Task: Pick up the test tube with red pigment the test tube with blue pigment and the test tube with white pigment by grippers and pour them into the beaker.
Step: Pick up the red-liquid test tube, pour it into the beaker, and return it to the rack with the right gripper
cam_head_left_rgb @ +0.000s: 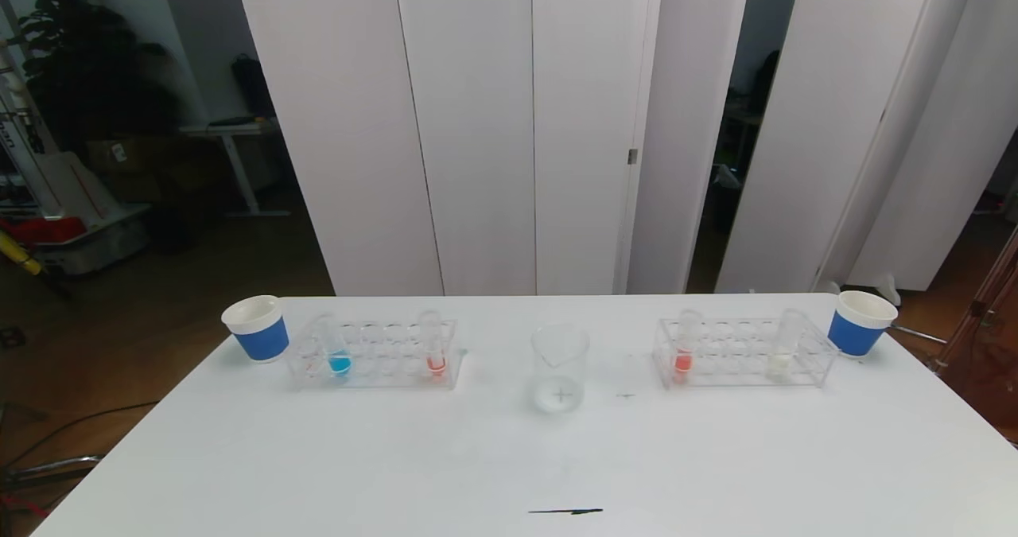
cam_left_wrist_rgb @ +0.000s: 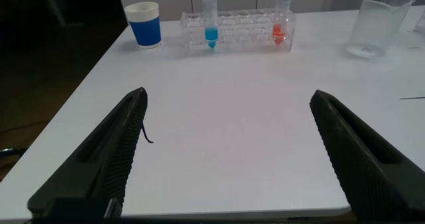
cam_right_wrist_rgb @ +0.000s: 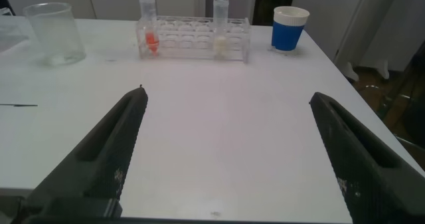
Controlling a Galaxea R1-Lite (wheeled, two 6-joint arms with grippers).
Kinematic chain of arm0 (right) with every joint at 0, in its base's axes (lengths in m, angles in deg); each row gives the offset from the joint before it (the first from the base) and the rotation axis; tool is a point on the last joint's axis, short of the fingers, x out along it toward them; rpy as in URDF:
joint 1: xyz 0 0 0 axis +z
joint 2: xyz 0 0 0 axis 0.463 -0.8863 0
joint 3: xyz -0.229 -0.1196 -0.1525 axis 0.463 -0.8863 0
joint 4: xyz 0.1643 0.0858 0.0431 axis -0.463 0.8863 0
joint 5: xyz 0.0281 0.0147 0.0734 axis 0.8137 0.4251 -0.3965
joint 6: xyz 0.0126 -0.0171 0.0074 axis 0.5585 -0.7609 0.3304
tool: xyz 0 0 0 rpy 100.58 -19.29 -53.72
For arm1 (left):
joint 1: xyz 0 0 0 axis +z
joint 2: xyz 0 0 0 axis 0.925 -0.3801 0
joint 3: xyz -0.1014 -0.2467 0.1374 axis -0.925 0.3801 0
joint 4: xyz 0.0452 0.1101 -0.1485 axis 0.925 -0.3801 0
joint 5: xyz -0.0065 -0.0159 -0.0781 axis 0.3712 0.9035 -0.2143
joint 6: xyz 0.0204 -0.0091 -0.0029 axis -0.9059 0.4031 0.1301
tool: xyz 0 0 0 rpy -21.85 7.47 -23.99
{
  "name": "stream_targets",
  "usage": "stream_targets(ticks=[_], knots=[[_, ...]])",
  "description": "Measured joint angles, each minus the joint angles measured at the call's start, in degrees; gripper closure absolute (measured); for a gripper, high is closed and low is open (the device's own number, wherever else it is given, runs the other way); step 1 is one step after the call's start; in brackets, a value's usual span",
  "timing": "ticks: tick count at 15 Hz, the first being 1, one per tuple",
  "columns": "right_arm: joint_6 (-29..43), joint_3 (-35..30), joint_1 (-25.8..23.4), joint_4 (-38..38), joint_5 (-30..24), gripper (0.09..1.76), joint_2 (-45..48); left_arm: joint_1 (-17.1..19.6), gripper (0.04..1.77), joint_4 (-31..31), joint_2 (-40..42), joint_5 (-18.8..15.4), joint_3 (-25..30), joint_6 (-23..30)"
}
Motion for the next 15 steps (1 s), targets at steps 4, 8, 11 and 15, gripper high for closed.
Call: stream_targets(ticks=[4,8,11,15], knots=[[0.07,0.00,0.00,-0.09,0.02,0.10,0.00,0.00,0.06,0.00,0.00,0.00,0.00,0.00],[0.07,0.00,0.00,-0.11,0.00,0.10,0.00,0.00,0.06,0.00,0.00,0.00,0.00,0.00],[0.07,0.00,0.00,-0.11,0.00,0.10,0.00,0.02,0.06,0.00,0.00,0.00,0.00,0.00],[0.05,0.00,0.07,-0.11,0.00,0.10,0.00,0.00,0.06,0.00,0.00,0.00,0.00,0.00]])
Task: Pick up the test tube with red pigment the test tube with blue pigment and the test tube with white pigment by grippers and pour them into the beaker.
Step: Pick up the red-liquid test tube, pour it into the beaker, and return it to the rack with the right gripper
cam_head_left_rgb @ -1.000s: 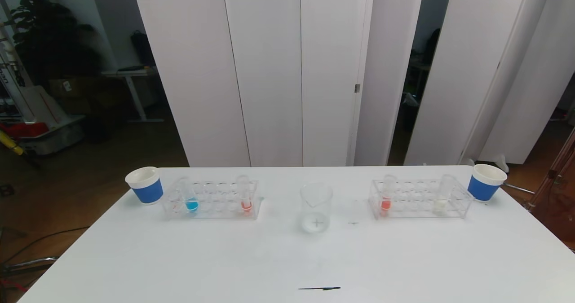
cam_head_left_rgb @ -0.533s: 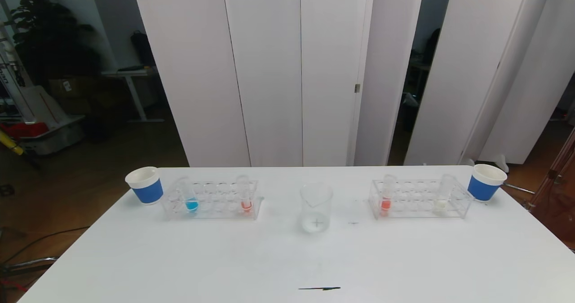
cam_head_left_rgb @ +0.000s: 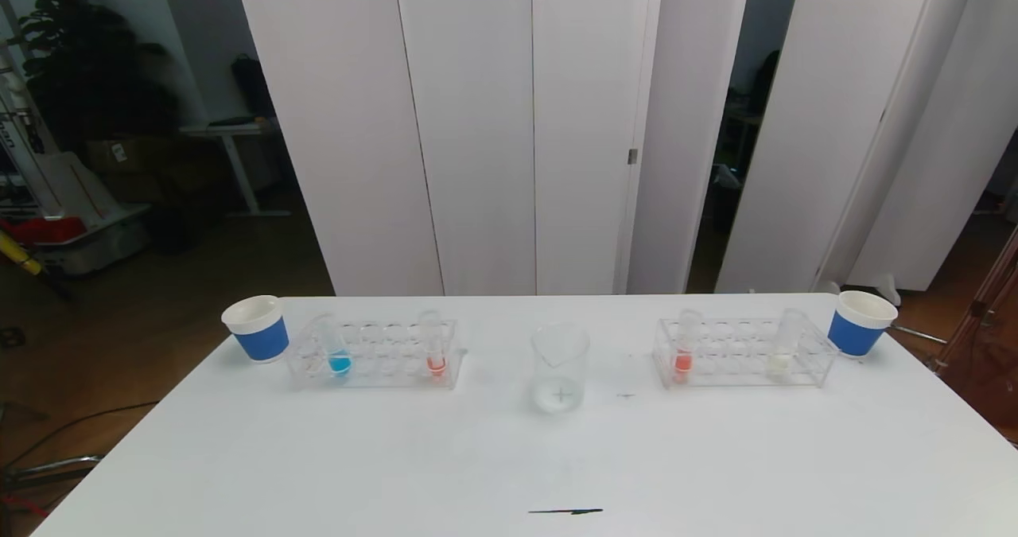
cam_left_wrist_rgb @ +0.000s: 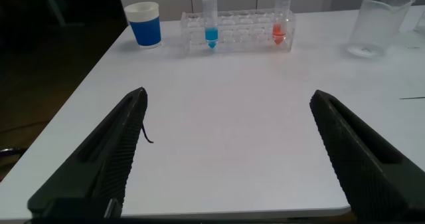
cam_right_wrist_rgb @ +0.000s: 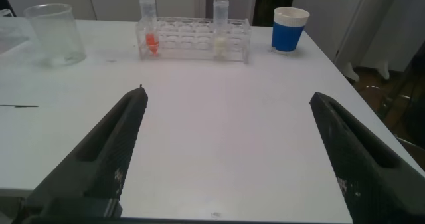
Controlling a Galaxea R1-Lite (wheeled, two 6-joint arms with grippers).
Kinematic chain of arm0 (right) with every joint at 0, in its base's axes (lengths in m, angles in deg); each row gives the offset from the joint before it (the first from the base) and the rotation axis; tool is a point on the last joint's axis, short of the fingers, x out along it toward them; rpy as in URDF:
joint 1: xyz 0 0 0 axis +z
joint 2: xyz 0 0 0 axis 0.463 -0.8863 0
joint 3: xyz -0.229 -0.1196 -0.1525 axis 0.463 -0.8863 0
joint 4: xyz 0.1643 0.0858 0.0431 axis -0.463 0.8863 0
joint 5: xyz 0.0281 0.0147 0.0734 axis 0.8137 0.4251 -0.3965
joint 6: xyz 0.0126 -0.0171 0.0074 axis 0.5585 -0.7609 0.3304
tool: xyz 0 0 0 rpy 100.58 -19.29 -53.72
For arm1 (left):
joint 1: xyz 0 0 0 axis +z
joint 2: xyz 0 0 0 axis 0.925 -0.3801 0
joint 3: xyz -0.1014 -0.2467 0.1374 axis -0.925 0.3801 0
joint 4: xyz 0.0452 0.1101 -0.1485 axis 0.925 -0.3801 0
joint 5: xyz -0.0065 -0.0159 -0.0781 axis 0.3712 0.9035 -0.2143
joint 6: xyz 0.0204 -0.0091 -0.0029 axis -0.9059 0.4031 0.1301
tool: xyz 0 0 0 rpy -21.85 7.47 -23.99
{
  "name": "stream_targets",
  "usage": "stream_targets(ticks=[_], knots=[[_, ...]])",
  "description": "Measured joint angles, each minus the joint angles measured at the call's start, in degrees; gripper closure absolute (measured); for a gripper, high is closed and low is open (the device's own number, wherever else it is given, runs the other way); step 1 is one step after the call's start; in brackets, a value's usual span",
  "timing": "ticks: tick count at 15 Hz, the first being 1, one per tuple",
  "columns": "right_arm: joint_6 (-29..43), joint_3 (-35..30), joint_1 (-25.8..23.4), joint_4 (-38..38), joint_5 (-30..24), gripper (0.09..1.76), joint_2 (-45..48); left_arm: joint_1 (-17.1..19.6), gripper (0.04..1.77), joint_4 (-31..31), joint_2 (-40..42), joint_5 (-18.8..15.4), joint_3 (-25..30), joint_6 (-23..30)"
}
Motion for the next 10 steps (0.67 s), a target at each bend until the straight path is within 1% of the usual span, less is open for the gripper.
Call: stream_targets(ticks=[6,8,10], knots=[[-0.16,0.38,-0.07,0.54,-0.05,0.10,0.00,0.00,0.06,0.00,0.00,0.02,0.00,0.00],[-0.16,2.08,-0.21,1.07,-0.22,0.10,-0.05,0.00,0.06,0.00,0.00,0.00,0.00,0.00],[-0.16,5.17,-0.32,3.40,-0.17,0.10,-0.59,0.00,0.06,0.00,0.00,0.00,0.00,0.00]])
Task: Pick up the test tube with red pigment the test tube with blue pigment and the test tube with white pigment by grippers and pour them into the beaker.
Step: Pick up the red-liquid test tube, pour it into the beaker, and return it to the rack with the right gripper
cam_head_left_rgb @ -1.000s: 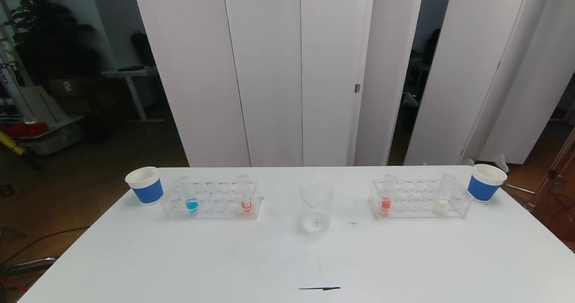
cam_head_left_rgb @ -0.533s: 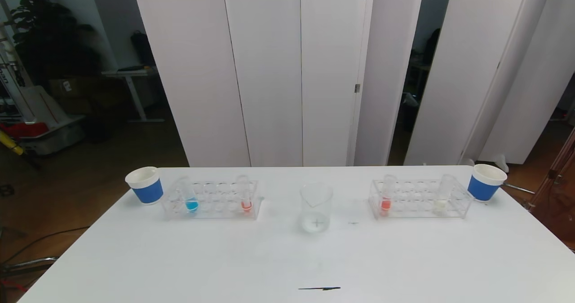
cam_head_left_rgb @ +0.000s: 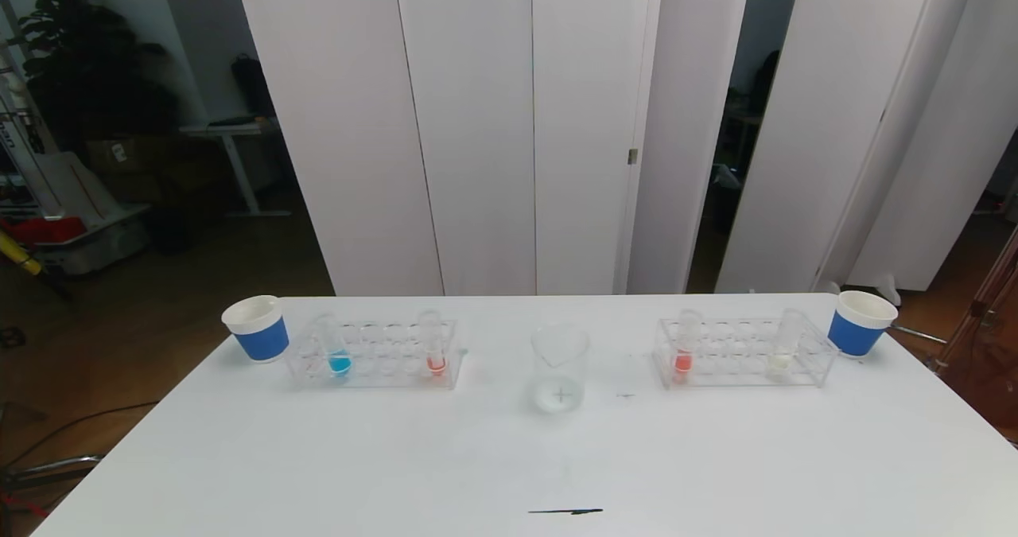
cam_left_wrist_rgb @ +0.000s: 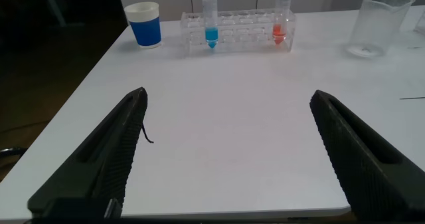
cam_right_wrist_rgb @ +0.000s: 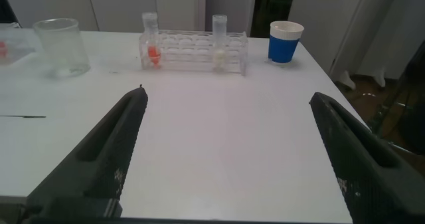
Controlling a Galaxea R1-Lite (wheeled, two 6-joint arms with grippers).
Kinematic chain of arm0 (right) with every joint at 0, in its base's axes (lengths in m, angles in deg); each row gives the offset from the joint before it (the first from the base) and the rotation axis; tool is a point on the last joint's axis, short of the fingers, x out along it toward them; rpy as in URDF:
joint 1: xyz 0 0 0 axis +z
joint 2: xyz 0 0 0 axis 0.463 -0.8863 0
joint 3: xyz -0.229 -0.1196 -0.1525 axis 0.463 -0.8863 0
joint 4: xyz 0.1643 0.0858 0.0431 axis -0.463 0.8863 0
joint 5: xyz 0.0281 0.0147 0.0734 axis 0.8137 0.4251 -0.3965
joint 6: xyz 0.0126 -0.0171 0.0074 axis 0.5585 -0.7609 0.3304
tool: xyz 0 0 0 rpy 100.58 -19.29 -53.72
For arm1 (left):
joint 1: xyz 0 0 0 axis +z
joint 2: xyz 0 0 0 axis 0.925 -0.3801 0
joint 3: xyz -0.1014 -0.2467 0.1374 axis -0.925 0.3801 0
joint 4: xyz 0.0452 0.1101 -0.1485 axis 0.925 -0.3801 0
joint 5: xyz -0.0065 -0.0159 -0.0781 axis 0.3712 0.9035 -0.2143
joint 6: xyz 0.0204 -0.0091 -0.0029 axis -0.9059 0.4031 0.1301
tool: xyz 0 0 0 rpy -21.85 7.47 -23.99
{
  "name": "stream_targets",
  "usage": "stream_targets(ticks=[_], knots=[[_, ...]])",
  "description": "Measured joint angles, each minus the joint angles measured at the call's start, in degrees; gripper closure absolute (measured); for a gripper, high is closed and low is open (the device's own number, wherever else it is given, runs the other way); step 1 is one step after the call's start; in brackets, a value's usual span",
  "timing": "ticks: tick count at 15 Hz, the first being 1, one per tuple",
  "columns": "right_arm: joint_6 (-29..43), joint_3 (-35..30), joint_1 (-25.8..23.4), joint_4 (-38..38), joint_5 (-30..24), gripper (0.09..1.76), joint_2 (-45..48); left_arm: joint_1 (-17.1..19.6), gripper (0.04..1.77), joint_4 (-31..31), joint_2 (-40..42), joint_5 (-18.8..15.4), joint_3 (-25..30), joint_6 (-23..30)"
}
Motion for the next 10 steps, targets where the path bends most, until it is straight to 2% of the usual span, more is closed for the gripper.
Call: stream_targets(ticks=[5,10], knots=[[-0.07,12.08,-0.05,1.48,-0.16,0.10,-8.66,0.00,0.06,0.00,0.00,0.00,0.00,0.00],[0.30,27.84,0.38,-1.32,-0.18,0.10,-26.49,0.00,0.06,0.00,0.00,0.00,0.00,0.00]])
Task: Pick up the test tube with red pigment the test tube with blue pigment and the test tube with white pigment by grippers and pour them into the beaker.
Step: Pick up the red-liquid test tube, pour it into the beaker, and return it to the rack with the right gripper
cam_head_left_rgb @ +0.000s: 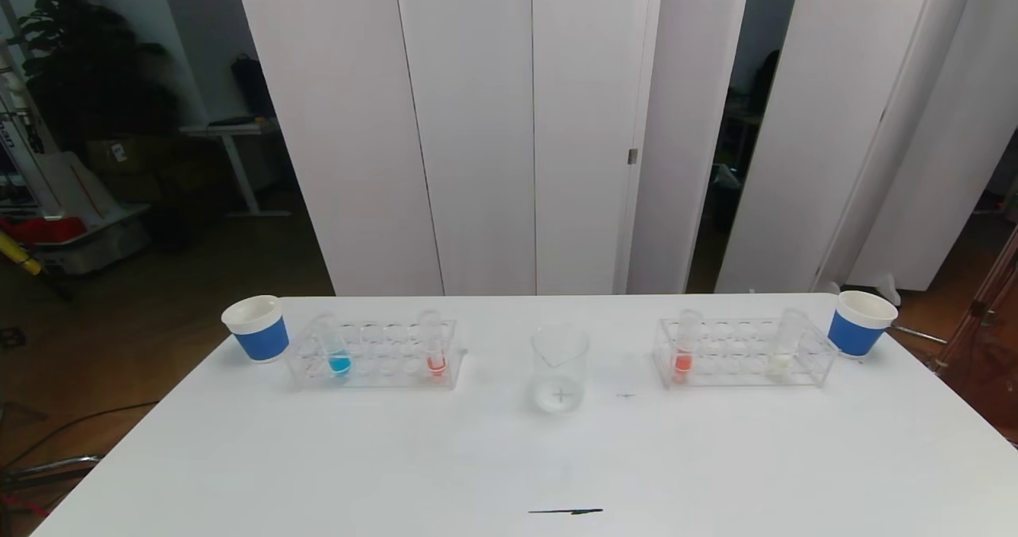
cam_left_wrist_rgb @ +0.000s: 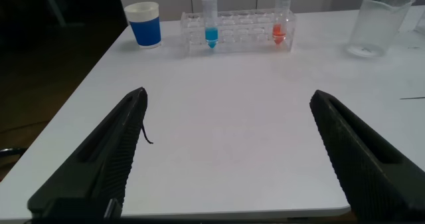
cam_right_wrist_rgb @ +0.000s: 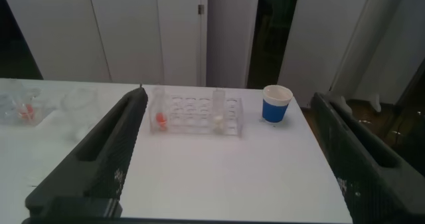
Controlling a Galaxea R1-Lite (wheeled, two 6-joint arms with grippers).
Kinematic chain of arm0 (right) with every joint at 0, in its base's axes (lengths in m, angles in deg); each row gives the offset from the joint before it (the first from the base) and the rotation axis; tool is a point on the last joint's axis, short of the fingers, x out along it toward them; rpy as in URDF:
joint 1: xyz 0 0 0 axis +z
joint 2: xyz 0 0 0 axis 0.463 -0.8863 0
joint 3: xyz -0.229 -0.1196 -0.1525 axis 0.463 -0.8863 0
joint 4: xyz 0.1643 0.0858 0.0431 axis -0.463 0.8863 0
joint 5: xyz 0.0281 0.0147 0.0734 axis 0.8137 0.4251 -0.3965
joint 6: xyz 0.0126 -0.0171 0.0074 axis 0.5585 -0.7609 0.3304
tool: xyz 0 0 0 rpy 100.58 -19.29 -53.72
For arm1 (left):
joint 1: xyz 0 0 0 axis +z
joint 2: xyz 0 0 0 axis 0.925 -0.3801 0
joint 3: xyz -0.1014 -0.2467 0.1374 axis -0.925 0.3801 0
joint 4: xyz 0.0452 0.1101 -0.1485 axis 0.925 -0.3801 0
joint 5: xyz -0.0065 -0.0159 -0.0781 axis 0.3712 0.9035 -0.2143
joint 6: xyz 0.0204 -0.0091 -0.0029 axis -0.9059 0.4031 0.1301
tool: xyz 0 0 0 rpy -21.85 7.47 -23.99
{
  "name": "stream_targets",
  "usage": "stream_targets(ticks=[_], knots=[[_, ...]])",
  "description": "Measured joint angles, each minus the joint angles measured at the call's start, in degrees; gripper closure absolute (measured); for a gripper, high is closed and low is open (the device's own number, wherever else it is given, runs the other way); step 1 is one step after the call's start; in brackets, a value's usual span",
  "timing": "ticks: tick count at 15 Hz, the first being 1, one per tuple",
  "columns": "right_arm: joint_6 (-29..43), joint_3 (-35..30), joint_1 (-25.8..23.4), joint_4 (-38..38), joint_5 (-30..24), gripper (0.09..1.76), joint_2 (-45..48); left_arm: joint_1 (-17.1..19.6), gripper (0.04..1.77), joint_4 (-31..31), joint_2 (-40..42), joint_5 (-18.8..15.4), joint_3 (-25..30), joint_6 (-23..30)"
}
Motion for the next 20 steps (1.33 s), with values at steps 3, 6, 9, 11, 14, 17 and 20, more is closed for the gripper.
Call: stream_targets(ticks=[3,6,9,11,14,17,20], knots=[[0.22,4.77,0.13,-6.19,-0.04,0.10,-11.53,0.00,0.06,0.00,0.00,0.00,0.00,0.02],[1.23,6.25,0.24,-13.06,-0.06,0.10,-22.20,0.00,0.06,0.00,0.00,0.02,0.00,0.00],[2.63,6.38,0.80,-19.86,-0.06,0.10,-31.89,0.00,0.06,0.00,0.00,0.00,0.00,0.00],[4.13,5.85,2.86,-23.03,0.07,0.10,-37.39,0.00,0.06,0.00,0.00,0.00,0.00,0.00],[6.77,4.58,8.11,-23.91,1.00,0.10,-42.59,0.00,0.06,0.00,0.00,0.00,0.00,0.00],[9.39,2.16,14.60,-26.92,6.94,0.10,-46.79,0.00,0.06,0.00,0.00,0.00,0.00,0.00],[10.08,-1.97,19.13,-37.53,12.28,0.10,-52.54,0.00,0.06,0.00,0.00,0.00,0.00,0.00]])
